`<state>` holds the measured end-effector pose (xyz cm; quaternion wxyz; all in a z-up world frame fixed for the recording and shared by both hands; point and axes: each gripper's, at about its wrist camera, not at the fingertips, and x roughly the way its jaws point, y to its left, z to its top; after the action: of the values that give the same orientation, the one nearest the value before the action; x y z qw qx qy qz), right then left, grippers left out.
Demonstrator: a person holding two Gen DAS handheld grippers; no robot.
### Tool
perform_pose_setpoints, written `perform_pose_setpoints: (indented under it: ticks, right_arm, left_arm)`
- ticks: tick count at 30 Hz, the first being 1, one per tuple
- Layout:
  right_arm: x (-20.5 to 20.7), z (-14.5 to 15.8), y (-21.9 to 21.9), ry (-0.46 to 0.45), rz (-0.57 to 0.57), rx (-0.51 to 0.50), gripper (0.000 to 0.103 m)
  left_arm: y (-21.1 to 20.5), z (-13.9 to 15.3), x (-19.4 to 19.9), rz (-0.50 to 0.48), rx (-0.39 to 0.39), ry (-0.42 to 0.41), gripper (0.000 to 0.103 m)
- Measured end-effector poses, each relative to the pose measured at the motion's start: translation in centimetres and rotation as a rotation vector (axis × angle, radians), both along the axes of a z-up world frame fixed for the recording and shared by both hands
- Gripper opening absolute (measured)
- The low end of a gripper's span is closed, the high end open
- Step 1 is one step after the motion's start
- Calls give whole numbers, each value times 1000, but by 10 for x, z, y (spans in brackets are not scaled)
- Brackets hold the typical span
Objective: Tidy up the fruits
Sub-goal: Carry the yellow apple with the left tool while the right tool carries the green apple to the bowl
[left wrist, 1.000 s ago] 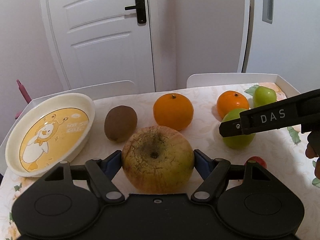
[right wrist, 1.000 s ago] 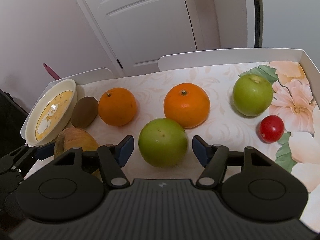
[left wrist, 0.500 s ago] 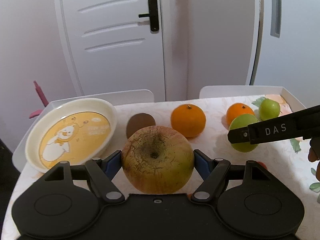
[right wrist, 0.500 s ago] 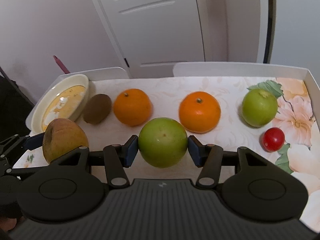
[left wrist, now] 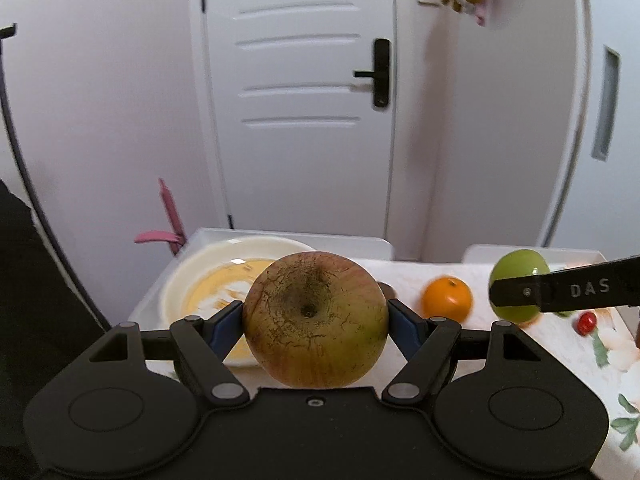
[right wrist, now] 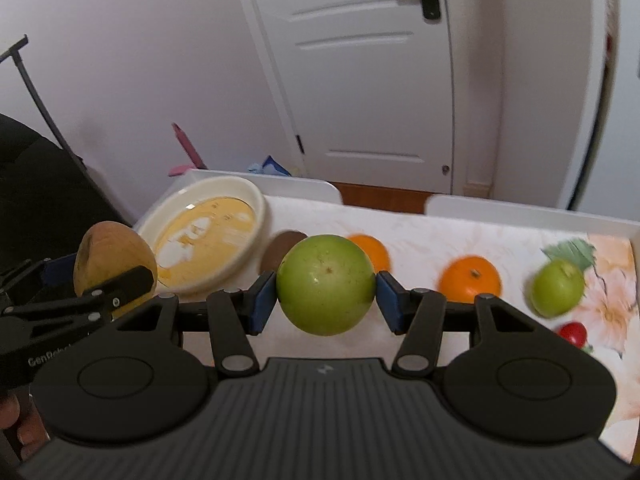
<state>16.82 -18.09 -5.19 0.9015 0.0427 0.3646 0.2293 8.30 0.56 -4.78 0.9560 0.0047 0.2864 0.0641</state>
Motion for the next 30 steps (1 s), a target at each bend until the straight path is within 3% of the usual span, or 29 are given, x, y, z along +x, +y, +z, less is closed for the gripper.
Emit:
perform_pose_setpoints:
  ticks: [8, 14, 23, 30]
  right_arm:
    - [12, 21, 49, -11, -13, 16, 69]
    - [31, 20, 84, 2, -56, 23, 69]
    - [63, 8, 124, 30, -137, 12, 69]
    - [80, -7, 131, 61, -187, -2, 69]
  left_arm:
    - [53, 20, 19, -1, 9, -1, 79]
    - [90, 18, 45, -49, 24, 16, 79]
    - [124, -9, 94, -147, 37, 67, 79]
    - [128, -42, 125, -219, 58, 113, 79]
